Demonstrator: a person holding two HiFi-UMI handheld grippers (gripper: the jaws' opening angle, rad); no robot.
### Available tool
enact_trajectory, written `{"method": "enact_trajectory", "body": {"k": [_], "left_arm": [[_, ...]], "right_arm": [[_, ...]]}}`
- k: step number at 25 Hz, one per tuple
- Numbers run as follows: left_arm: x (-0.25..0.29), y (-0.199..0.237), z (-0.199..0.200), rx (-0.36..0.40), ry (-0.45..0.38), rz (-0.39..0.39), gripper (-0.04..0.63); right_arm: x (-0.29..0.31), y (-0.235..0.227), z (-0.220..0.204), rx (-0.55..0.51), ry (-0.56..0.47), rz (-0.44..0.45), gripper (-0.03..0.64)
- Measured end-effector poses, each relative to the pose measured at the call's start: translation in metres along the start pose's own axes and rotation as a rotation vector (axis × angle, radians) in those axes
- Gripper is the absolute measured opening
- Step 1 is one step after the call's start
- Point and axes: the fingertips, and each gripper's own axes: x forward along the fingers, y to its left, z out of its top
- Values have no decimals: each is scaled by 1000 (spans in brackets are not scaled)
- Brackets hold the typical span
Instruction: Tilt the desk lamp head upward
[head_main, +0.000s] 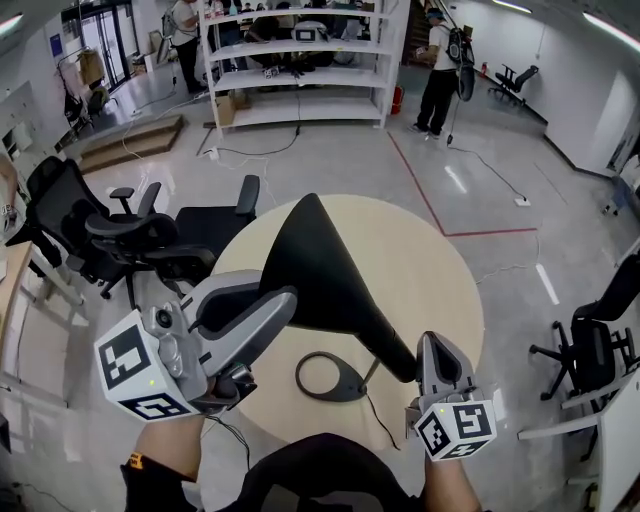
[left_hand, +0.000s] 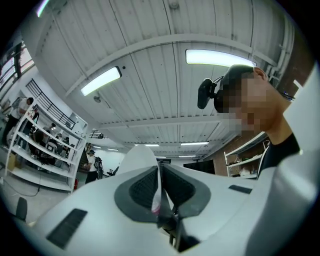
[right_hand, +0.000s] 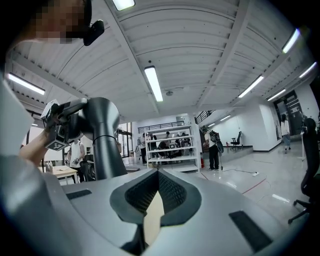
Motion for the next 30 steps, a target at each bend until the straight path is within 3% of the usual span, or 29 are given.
{"method": "enact_trajectory", "body": {"k": [9, 16, 30], "left_arm": [[13, -10, 4, 85, 44, -4, 78], [16, -11, 6, 100, 52, 9, 78], [-12, -10, 16, 63, -71, 12, 80]], "right_arm": [[4, 1, -9, 21, 11, -38, 9], [4, 1, -8, 36, 8, -48, 9], [-7, 3, -5, -17, 19, -102, 11]]}}
